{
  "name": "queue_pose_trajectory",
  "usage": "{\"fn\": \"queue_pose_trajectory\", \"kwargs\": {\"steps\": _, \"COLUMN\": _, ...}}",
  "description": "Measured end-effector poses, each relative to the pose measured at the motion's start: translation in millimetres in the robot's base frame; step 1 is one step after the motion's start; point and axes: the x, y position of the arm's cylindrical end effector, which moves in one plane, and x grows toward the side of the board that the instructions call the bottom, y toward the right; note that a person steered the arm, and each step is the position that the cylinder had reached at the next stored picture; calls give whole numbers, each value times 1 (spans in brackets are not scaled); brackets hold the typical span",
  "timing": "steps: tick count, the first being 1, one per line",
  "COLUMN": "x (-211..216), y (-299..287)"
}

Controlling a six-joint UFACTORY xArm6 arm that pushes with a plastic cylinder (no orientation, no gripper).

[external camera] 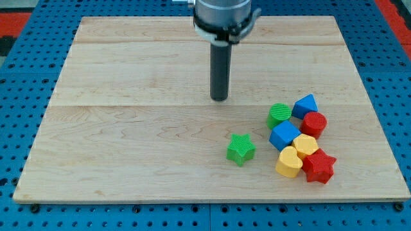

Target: Push the green star to the group of the blocks

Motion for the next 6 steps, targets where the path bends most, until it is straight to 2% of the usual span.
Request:
{"fn": "queue_pose_trajectory", "kwargs": {"steps": 1, "x": 57, "y": 0}}
{"fn": "queue_pose_trajectory", "kwargs": {"steps": 4, "x": 85, "y": 0}}
{"fn": "queue_pose_trajectory", "kwargs": {"steps": 6, "x": 85, "y": 18}}
